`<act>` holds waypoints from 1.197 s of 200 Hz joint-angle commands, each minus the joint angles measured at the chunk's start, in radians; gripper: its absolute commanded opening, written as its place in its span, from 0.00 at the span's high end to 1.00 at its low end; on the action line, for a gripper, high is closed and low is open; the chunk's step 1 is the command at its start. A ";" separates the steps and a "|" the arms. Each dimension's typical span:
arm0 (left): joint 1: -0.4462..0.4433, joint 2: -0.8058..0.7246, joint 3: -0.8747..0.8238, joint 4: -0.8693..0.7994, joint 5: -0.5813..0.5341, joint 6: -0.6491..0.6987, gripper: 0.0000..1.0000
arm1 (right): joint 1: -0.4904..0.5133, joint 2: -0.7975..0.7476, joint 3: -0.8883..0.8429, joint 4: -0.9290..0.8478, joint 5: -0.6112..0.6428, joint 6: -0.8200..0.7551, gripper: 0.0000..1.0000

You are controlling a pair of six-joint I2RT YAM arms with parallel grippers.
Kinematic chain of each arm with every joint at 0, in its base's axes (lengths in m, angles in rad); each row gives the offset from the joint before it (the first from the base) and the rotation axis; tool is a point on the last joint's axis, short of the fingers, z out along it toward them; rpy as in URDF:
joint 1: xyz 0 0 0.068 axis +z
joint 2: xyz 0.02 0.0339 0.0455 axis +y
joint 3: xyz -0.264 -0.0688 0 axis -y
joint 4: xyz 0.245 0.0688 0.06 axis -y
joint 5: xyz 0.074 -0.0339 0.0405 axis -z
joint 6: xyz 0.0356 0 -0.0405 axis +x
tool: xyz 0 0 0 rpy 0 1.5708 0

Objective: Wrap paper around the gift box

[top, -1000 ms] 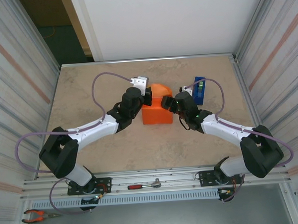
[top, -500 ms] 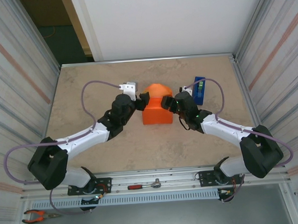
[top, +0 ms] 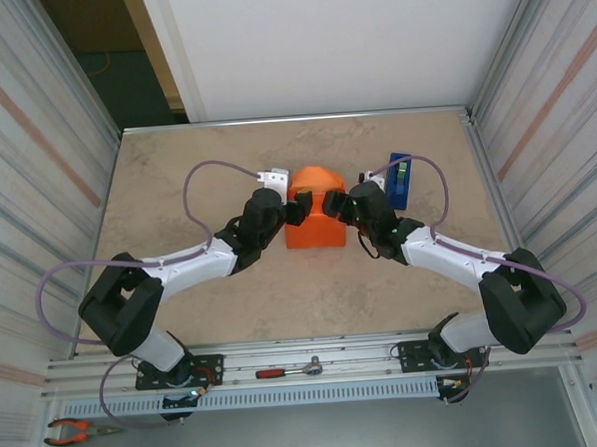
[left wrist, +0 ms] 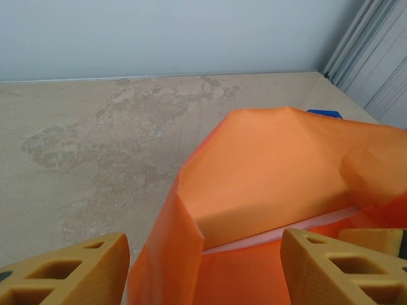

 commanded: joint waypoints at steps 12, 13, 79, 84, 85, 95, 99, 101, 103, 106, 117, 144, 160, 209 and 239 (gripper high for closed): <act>-0.029 0.041 0.046 -0.044 -0.079 0.005 0.35 | -0.010 0.051 0.001 -0.217 -0.013 -0.058 0.13; -0.031 0.042 0.046 -0.045 -0.083 0.006 0.35 | -0.010 0.052 0.003 -0.218 -0.014 -0.060 0.13; -0.066 0.090 0.081 -0.158 -0.209 0.007 0.35 | -0.096 -0.007 0.153 -0.347 -0.157 -0.148 0.10; -0.070 0.090 0.079 -0.158 -0.214 0.008 0.35 | -0.103 -0.020 0.159 -0.352 -0.167 -0.150 0.10; -0.071 0.091 0.079 -0.158 -0.215 0.009 0.35 | -0.104 -0.022 0.159 -0.353 -0.167 -0.150 0.10; -0.076 0.091 0.077 -0.165 -0.227 0.009 0.35 | -0.115 -0.053 0.166 -0.365 -0.178 -0.150 0.09; -0.077 0.091 0.077 -0.169 -0.232 0.008 0.35 | -0.120 -0.067 0.167 -0.367 -0.183 -0.148 0.09; -0.078 0.091 0.077 -0.170 -0.234 0.008 0.35 | -0.122 -0.075 0.166 -0.368 -0.184 -0.147 0.09; -0.079 0.091 0.077 -0.172 -0.236 0.008 0.35 | -0.124 -0.081 0.166 -0.369 -0.185 -0.146 0.09; -0.080 0.092 0.076 -0.172 -0.241 0.007 0.35 | -0.128 -0.092 0.166 -0.371 -0.187 -0.145 0.09; -0.084 0.094 0.074 -0.173 -0.249 0.004 0.35 | -0.144 -0.129 0.163 -0.382 -0.187 -0.136 0.09; -0.090 0.102 0.074 -0.178 -0.264 -0.001 0.36 | -0.204 -0.202 0.135 -0.395 -0.189 -0.083 0.09; -0.092 0.107 0.076 -0.178 -0.267 -0.004 0.36 | -0.246 -0.218 0.114 -0.380 -0.227 -0.048 0.09; -0.095 0.120 0.087 -0.184 -0.266 -0.004 0.36 | -0.300 -0.192 0.064 -0.311 -0.337 0.011 0.18; -0.096 0.123 0.091 -0.189 -0.267 -0.004 0.36 | -0.289 -0.143 0.054 -0.270 -0.358 0.022 0.45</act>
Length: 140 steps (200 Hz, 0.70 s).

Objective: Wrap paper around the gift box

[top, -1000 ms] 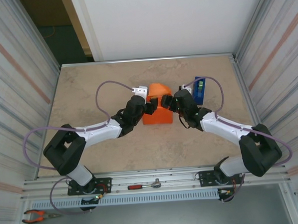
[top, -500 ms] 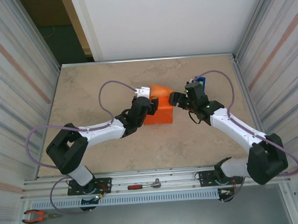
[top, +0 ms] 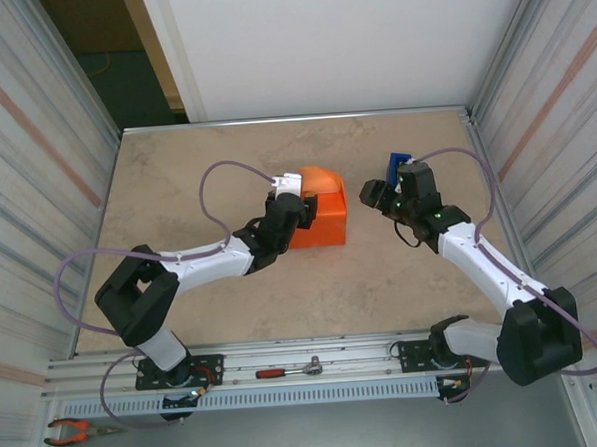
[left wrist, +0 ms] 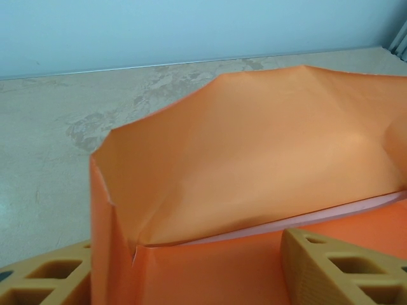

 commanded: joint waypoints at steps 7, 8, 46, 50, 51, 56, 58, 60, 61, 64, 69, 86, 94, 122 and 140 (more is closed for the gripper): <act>-0.009 0.038 0.009 -0.084 -0.017 -0.004 0.36 | 0.011 0.048 -0.009 0.060 -0.045 0.026 0.54; -0.009 0.038 0.009 -0.085 -0.017 -0.005 0.36 | 0.011 0.050 -0.009 0.061 -0.045 0.027 0.56; -0.008 0.042 0.015 -0.096 -0.017 -0.005 0.37 | 0.034 0.139 0.035 0.099 -0.055 0.026 0.92; -0.009 0.041 0.015 -0.097 -0.017 -0.005 0.37 | 0.037 0.147 0.040 0.102 -0.056 0.026 0.94; -0.009 0.041 0.015 -0.098 -0.018 -0.005 0.37 | 0.037 0.150 0.042 0.103 -0.057 0.026 0.94; -0.009 0.042 0.016 -0.099 -0.017 -0.005 0.37 | 0.039 0.161 0.050 0.107 -0.060 0.027 0.96; -0.010 0.041 0.017 -0.099 -0.017 -0.005 0.37 | 0.041 0.165 0.053 0.108 -0.062 0.026 0.97; -0.010 0.041 0.017 -0.100 -0.017 -0.005 0.37 | 0.043 0.169 0.056 0.110 -0.062 0.025 0.97; -0.010 0.041 0.017 -0.100 -0.017 -0.005 0.37 | 0.044 0.170 0.058 0.111 -0.062 0.025 0.98; -0.010 0.042 0.017 -0.101 -0.017 -0.004 0.37 | 0.046 0.176 0.062 0.114 -0.063 0.026 0.99; -0.010 0.042 0.017 -0.102 -0.018 -0.004 0.37 | 0.050 0.185 0.068 0.116 -0.064 0.025 1.00; -0.010 0.042 0.018 -0.105 -0.017 -0.003 0.37 | 0.069 0.209 0.092 0.123 -0.066 0.022 1.00; -0.010 0.043 0.018 -0.106 -0.017 -0.005 0.37 | 0.079 0.216 0.101 0.125 -0.065 0.021 1.00; -0.010 0.048 0.022 -0.107 -0.015 -0.006 0.38 | 0.117 0.217 0.115 0.128 -0.049 0.010 1.00; -0.012 0.051 0.024 -0.108 -0.015 -0.008 0.38 | 0.132 0.212 0.120 0.130 -0.041 0.007 1.00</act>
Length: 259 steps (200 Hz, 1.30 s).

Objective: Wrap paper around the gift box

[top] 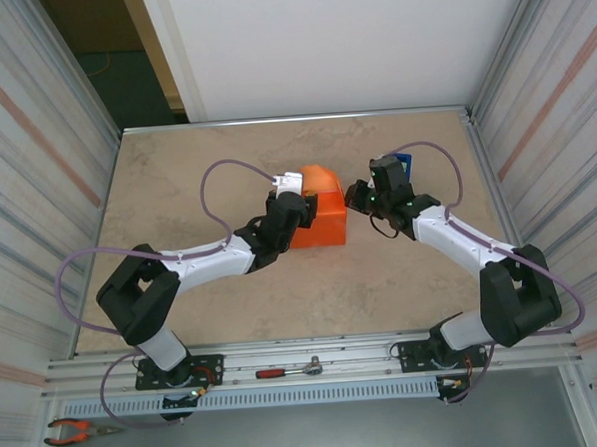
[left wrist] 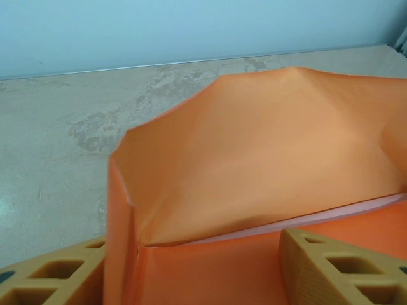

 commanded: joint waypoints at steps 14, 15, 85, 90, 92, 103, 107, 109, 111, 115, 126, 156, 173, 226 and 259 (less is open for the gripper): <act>-0.013 0.043 0.008 -0.087 -0.005 -0.007 0.38 | 0.027 -0.004 0.036 0.009 0.018 -0.029 1.00; -0.012 0.042 0.008 -0.087 -0.006 -0.007 0.38 | 0.028 -0.004 0.036 0.009 0.018 -0.029 1.00; -0.014 0.041 0.004 -0.089 -0.004 -0.010 0.38 | 0.033 -0.013 0.064 -0.008 0.066 -0.056 1.00; -0.013 0.041 0.003 -0.089 -0.004 -0.011 0.38 | 0.034 -0.014 0.064 -0.010 0.070 -0.058 1.00; -0.015 0.039 0.002 -0.089 -0.005 -0.011 0.38 | 0.034 -0.014 0.064 -0.010 0.072 -0.059 1.00; -0.016 0.039 0.002 -0.089 -0.006 -0.011 0.38 | 0.034 -0.015 0.065 -0.008 0.070 -0.061 1.00; -0.016 0.037 0.002 -0.089 -0.005 -0.011 0.38 | 0.036 -0.013 0.067 -0.007 0.069 -0.061 1.00; -0.016 0.037 0.001 -0.089 -0.005 -0.011 0.38 | 0.035 -0.014 0.068 -0.008 0.069 -0.062 1.00; -0.015 0.037 0.001 -0.089 -0.006 -0.012 0.38 | 0.036 -0.013 0.068 -0.008 0.068 -0.062 1.00; -0.015 0.037 0.001 -0.089 -0.005 -0.012 0.38 | 0.037 -0.014 0.069 -0.008 0.068 -0.062 1.00; -0.016 0.038 0.001 -0.090 -0.005 -0.012 0.39 | 0.041 -0.013 0.068 -0.005 0.063 -0.063 1.00; -0.016 0.038 0.001 -0.091 -0.007 -0.013 0.39 | 0.059 -0.008 0.061 0.007 0.049 -0.070 1.00; -0.016 0.038 0.001 -0.092 -0.007 -0.013 0.39 | 0.070 -0.011 0.055 0.018 0.043 -0.082 1.00; -0.017 0.038 -0.001 -0.092 -0.008 -0.016 0.39 | 0.089 -0.003 0.032 0.030 0.013 -0.106 1.00; -0.017 0.037 -0.002 -0.091 -0.008 -0.019 0.39 | 0.112 0.006 0.008 0.022 0.016 -0.135 1.00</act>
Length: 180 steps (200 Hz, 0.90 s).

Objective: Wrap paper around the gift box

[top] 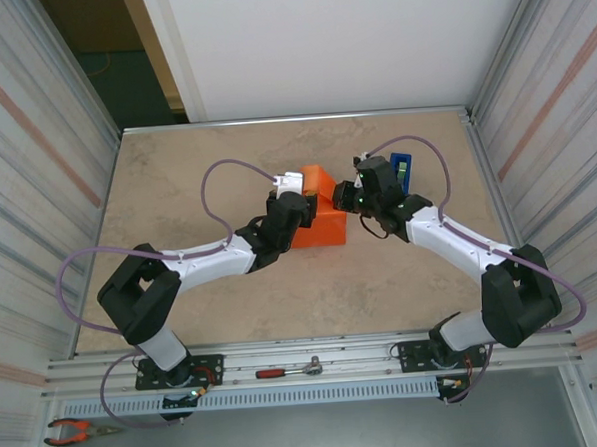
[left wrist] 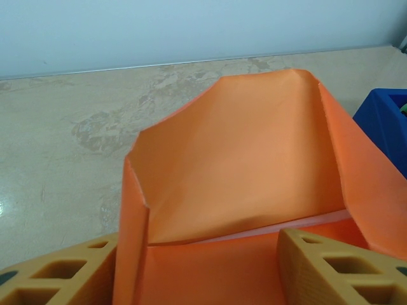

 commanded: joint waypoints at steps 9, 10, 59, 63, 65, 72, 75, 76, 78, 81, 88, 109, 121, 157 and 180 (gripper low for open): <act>-0.012 0.033 -0.010 -0.086 0.007 -0.013 0.39 | 0.028 0.007 -0.034 -0.004 -0.006 -0.060 1.00; -0.012 0.033 -0.010 -0.086 0.007 -0.013 0.39 | 0.029 0.008 -0.035 -0.004 -0.006 -0.062 1.00; -0.012 0.016 -0.013 -0.091 0.015 -0.018 0.39 | 0.087 0.029 -0.074 -0.065 0.081 -0.172 1.00; -0.011 0.013 -0.014 -0.095 0.015 -0.020 0.39 | 0.093 0.033 -0.074 -0.072 0.093 -0.185 1.00; -0.012 0.010 -0.013 -0.097 0.016 -0.020 0.39 | 0.096 0.036 -0.074 -0.075 0.099 -0.189 1.00; -0.012 0.002 -0.006 -0.105 0.019 -0.023 0.39 | 0.106 0.045 -0.075 -0.087 0.119 -0.208 1.00; -0.012 -0.003 -0.004 -0.110 0.020 -0.023 0.39 | 0.111 0.049 -0.074 -0.095 0.127 -0.216 1.00; -0.012 -0.005 -0.004 -0.112 0.020 -0.024 0.39 | 0.113 0.050 -0.074 -0.097 0.129 -0.218 1.00; -0.011 -0.008 -0.002 -0.114 0.021 -0.025 0.39 | 0.116 0.053 -0.074 -0.100 0.133 -0.223 1.00; -0.010 -0.014 0.001 -0.120 0.024 -0.026 0.39 | 0.121 0.055 -0.076 -0.105 0.139 -0.229 1.00; -0.007 -0.026 0.008 -0.133 0.033 -0.030 0.39 | 0.132 0.064 -0.076 -0.114 0.154 -0.242 1.00; 0.008 -0.083 0.026 -0.175 0.068 -0.056 0.38 | 0.167 0.085 -0.078 -0.145 0.202 -0.274 1.00; 0.025 -0.121 0.031 -0.185 0.095 -0.072 0.38 | 0.183 0.098 -0.079 -0.159 0.227 -0.282 1.00; 0.080 -0.208 0.052 -0.204 0.212 -0.110 0.38 | 0.200 0.116 -0.085 -0.164 0.234 -0.271 1.00; 0.086 -0.231 0.073 -0.209 0.261 -0.093 0.38 | 0.202 0.118 -0.091 -0.157 0.228 -0.258 1.00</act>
